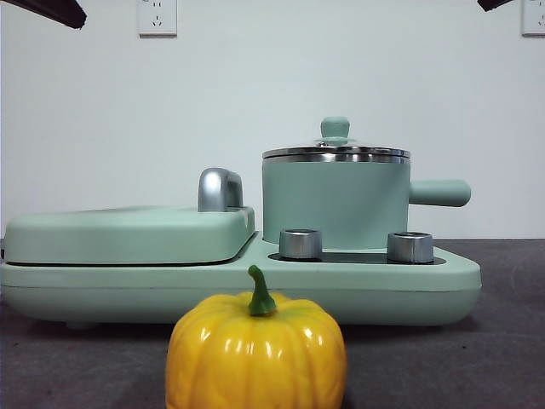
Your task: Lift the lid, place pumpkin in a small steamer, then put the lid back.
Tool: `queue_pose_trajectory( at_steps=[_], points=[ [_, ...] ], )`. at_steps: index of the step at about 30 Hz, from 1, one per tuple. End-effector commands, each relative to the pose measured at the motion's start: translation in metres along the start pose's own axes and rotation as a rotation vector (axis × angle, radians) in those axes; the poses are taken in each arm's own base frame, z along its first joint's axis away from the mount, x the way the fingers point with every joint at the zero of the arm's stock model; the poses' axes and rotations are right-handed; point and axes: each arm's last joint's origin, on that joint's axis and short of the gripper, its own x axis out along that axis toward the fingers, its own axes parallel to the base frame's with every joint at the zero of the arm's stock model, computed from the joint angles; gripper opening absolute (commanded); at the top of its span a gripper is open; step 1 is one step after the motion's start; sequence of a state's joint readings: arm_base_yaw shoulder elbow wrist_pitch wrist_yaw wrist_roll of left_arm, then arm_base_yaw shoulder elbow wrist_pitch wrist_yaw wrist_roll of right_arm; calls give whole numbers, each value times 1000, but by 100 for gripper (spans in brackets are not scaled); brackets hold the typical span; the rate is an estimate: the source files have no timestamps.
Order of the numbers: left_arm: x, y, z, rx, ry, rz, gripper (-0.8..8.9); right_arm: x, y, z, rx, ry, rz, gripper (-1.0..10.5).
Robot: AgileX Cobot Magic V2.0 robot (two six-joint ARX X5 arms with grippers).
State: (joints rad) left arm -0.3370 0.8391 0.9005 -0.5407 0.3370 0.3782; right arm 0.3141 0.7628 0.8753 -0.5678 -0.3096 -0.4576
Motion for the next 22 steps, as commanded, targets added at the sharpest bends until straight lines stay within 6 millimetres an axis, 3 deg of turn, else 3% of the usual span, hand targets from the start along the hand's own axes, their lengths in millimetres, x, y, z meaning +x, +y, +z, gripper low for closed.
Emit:
queue_pose_trajectory(
  at_steps=[1, 7, 13, 22],
  points=[
    [-3, 2, 9, 47, -41, 13, 163, -1, -1, 5, -21, -14, -6, 239],
    [-3, 3, 12, 52, -75, 25, 228, -1, -1, 5, -6, -15, -6, 274],
    [3, 4, 20, -7, -135, 28, 227, -2, -2, 7, 150, -34, -4, 273],
    [56, 5, 29, -14, -178, -44, 228, -2, -3, 10, 192, -64, -15, 274]
  ],
)
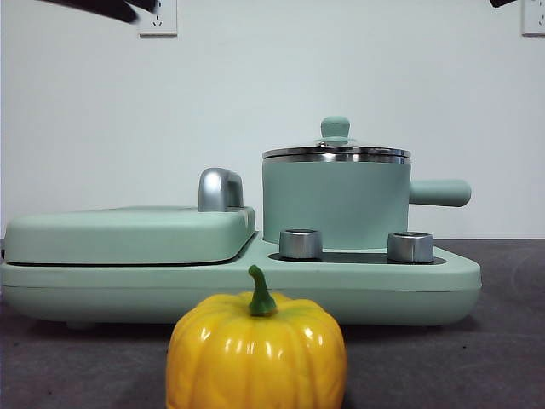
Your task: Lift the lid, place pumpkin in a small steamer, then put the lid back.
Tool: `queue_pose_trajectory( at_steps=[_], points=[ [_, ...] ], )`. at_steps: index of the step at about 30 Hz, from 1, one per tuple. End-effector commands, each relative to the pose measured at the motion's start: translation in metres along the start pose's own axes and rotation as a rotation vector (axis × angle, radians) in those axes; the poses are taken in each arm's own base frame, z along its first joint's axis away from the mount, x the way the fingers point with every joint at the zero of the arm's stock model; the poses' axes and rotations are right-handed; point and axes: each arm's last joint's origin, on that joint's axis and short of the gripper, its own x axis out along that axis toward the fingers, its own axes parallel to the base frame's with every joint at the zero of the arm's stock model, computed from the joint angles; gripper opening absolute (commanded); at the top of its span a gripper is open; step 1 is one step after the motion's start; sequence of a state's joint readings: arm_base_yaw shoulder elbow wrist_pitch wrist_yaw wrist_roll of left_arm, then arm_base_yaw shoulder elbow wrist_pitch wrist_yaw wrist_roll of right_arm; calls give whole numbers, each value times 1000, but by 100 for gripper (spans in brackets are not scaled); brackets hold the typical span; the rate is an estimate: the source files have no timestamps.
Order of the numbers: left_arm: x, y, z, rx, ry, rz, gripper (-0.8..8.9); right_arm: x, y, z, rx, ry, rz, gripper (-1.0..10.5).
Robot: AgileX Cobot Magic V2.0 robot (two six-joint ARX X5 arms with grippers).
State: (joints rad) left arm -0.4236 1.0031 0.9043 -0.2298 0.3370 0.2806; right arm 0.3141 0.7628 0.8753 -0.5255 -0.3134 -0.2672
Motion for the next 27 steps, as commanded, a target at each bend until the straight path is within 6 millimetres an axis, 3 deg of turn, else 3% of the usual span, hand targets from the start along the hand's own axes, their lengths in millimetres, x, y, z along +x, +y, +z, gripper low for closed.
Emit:
queue_pose_trajectory(
  at_steps=[1, 16, 27],
  points=[
    [19, 1, 6, 6, -35, -20, 228, -2, -1, 6, 15, -25, -2, 273],
    [128, -6, 9, -62, -50, -135, 229, -1, -2, 6, 15, -14, -35, 273],
    [190, -15, 21, -47, -35, -194, 259, -1, -2, 6, 15, -16, -35, 273]
  ],
)
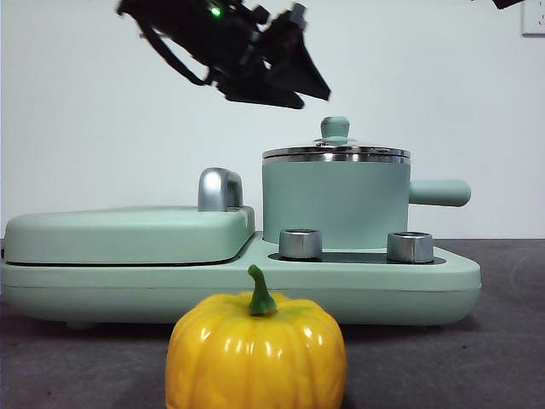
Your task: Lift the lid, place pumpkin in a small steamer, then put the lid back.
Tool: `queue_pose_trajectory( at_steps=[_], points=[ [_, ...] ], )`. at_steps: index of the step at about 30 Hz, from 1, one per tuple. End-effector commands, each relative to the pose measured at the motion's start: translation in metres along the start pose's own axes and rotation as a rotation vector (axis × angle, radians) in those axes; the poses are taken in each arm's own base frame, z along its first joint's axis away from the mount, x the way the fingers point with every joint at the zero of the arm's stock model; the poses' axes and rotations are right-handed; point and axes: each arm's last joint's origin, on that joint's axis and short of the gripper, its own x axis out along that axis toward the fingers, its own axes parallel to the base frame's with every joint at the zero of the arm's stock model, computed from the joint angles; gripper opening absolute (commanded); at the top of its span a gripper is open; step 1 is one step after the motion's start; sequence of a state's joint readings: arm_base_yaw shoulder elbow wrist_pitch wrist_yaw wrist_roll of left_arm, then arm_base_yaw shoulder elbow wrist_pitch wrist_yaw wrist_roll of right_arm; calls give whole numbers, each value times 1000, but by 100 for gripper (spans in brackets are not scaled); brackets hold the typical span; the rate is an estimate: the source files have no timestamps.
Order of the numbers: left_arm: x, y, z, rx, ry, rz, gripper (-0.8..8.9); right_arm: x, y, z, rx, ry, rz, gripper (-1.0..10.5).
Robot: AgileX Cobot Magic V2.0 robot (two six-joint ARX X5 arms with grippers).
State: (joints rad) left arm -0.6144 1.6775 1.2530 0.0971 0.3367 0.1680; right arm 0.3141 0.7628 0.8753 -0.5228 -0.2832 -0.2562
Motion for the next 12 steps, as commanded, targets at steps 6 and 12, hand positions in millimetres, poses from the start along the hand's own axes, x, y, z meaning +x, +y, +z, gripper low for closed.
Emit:
queue_pose_trajectory(
  at_steps=[6, 12],
  points=[
    [26, -9, 4, 22, -28, -38, 258, -1, -1, 6, 4, -22, -6, 273],
    [38, -11, -1, 34, -59, -41, 258, -1, -1, 6, 4, -22, -5, 273]
  ],
)
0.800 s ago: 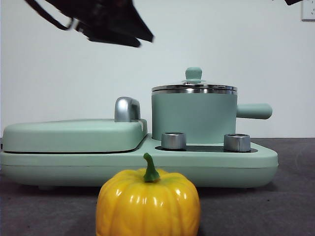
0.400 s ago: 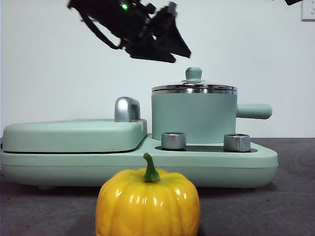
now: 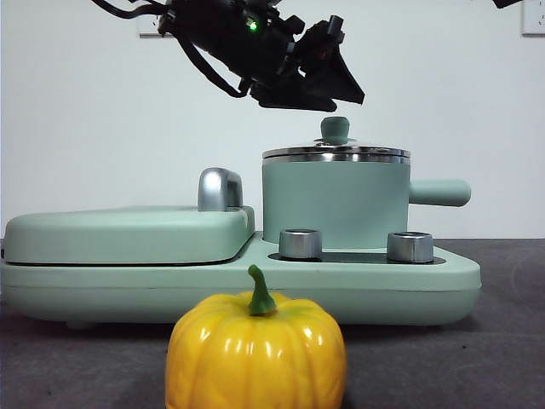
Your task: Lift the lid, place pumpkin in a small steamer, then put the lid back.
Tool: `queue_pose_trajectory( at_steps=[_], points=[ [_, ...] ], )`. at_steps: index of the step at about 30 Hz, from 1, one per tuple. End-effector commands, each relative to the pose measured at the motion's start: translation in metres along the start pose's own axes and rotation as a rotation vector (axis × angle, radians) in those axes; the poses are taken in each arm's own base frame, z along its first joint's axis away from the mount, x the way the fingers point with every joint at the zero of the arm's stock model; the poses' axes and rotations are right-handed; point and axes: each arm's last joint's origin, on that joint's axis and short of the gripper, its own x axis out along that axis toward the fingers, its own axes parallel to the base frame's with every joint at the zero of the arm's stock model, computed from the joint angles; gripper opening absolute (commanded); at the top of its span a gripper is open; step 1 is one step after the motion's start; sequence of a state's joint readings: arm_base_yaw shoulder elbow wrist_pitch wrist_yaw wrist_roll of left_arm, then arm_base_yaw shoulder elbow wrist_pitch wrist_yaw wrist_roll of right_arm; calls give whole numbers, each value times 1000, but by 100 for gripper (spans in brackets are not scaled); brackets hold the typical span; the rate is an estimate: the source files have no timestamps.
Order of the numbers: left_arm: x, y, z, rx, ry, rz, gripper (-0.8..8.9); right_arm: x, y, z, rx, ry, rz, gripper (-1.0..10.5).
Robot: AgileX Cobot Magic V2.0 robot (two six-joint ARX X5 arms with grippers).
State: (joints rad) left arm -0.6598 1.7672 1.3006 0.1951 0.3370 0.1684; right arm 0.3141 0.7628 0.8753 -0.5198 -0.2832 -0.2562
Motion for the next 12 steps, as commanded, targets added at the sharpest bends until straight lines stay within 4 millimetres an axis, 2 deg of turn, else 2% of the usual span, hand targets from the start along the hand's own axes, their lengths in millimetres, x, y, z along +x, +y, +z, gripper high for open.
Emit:
queue_pose_trajectory(
  at_steps=[1, 12],
  points=[
    [11, 0, -4, 0, 2, -4, 258, -1, -1, 6, 5, -20, -5, 273],
    [12, -1, -13, -27, 78, 10, 258, -1, -1, 6, 5, -20, -5, 273]
  ],
)
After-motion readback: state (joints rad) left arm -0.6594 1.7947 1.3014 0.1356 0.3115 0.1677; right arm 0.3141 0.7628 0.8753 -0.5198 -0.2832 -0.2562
